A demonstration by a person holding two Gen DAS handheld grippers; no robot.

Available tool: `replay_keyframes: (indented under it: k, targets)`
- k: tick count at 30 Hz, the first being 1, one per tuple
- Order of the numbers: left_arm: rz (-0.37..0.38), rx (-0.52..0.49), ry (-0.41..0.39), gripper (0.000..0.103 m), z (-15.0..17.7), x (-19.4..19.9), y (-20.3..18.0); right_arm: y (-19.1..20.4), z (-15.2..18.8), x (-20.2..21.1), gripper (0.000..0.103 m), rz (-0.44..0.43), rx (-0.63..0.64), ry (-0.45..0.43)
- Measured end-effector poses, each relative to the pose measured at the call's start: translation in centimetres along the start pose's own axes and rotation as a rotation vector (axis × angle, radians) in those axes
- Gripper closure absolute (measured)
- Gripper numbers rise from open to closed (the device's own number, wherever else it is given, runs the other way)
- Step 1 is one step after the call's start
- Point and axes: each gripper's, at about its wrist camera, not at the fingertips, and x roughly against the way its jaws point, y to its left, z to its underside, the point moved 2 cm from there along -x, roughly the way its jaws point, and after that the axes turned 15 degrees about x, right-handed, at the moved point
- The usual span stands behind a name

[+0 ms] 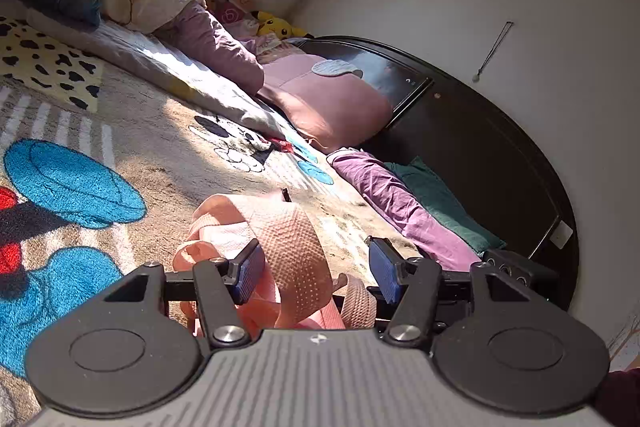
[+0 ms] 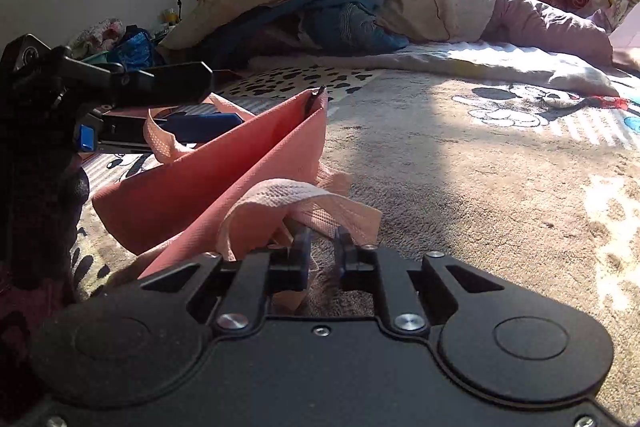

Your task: Fold shopping bag

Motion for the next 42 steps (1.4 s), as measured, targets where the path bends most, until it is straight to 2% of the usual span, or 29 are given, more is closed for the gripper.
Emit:
replay_keyframes:
  k: [6, 13, 21, 26, 29, 33, 36, 39, 42]
  targets:
    - [0.031, -0.055, 0.052, 0.048, 1.3, -1.7, -1.7, -1.8, 0.5, 1.4, 0.091, 0.003, -0.121, -0.071]
    - [0.046, -0.002, 0.088, 0.050, 2.5, -2.2, -1.2, -3.2, 1.1, 1.9, 0.090, -0.073, -0.192, -0.162]
    - [0.097, 0.104, 0.112, 0.050, 1.9, -1.5, 0.4, -3.0, 0.4, 0.7, 0.090, -0.218, -0.147, -0.190]
    - [0.157, 0.188, 0.156, 0.049, 1.7, -1.2, 1.8, -3.4, 0.0, -0.2, 0.090, -0.310, -0.167, -0.179]
    - [0.186, 0.237, 0.177, 0.049, 1.8, -0.9, 2.4, -3.2, 0.2, -1.0, 0.090, -0.361, -0.180, -0.130]
    - [0.179, 0.212, 0.158, 0.049, 1.8, -0.7, 2.2, -3.1, 0.3, -1.5, 0.090, -0.383, -0.193, -0.118]
    - [0.206, 0.212, 0.112, 0.049, 1.6, -0.3, 2.1, -3.3, 0.4, -1.6, 0.090, -0.380, -0.215, -0.109]
    - [0.263, 0.223, 0.012, 0.049, 0.9, 0.9, 1.9, -3.3, 0.4, -1.6, 0.090, -0.369, -0.213, -0.107]
    - [0.367, 0.268, -0.129, 0.049, 0.4, 1.8, 1.7, -2.6, 0.2, -2.0, 0.091, -0.320, -0.180, -0.073]
